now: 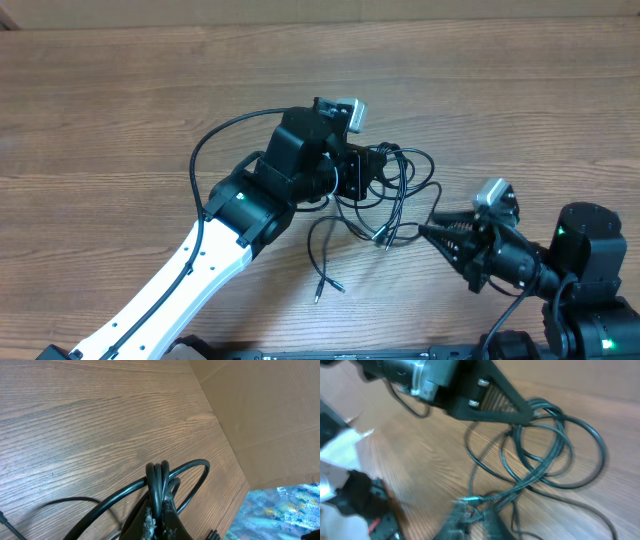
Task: Untangle cables
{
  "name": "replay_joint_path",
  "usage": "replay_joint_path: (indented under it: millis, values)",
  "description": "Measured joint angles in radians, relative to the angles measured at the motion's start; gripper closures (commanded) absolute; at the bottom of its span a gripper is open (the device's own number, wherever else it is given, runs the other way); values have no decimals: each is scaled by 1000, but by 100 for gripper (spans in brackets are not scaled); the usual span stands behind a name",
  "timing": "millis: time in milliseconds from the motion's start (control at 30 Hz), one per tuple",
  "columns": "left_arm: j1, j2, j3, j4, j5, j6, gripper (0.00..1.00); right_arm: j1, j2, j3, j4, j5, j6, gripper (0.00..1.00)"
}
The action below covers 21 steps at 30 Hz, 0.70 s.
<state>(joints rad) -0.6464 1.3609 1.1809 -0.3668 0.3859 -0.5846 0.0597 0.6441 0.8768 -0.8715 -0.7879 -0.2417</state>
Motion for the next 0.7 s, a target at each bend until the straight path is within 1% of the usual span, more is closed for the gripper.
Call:
replay_joint_path:
  millis: [67, 100, 200, 300, 367, 400, 433, 467, 533, 667, 700]
  values:
    - [0, 0, 0, 1, 17, 26, 96, 0, 0, 0, 0, 67, 27, 5]
    - [0, 0, 0, 3, 36, 47, 96, 0, 0, 0, 0, 101, 40, 3]
    - [0, 0, 0, 21, 115, 128, 96, 0, 0, 0, 2, 180, 59, 1]
    - [0, 0, 0, 31, 258, 260, 96, 0, 0, 0, 27, 265, 73, 0]
    - [0, 0, 0, 30, 339, 327, 96, 0, 0, 0, 47, 300, 77, 9]
    - [0, 0, 0, 30, 383, 363, 96, 0, 0, 0, 58, 316, 80, 18]
    - [0, 0, 0, 30, 413, 386, 96, 0, 0, 0, 65, 324, 81, 23]
    - [0, 0, 0, 31, 435, 405, 96, 0, 0, 0, 67, 329, 87, 26]
    - [0, 0, 0, 35, 465, 429, 96, 0, 0, 0, 69, 320, 79, 27]
    - [0, 0, 0, 97, 533, 454, 96, 0, 0, 0, 66, 243, 45, 36]
    - [0, 0, 0, 114, 546, 455, 96, 0, 0, 0, 63, 206, 26, 47]
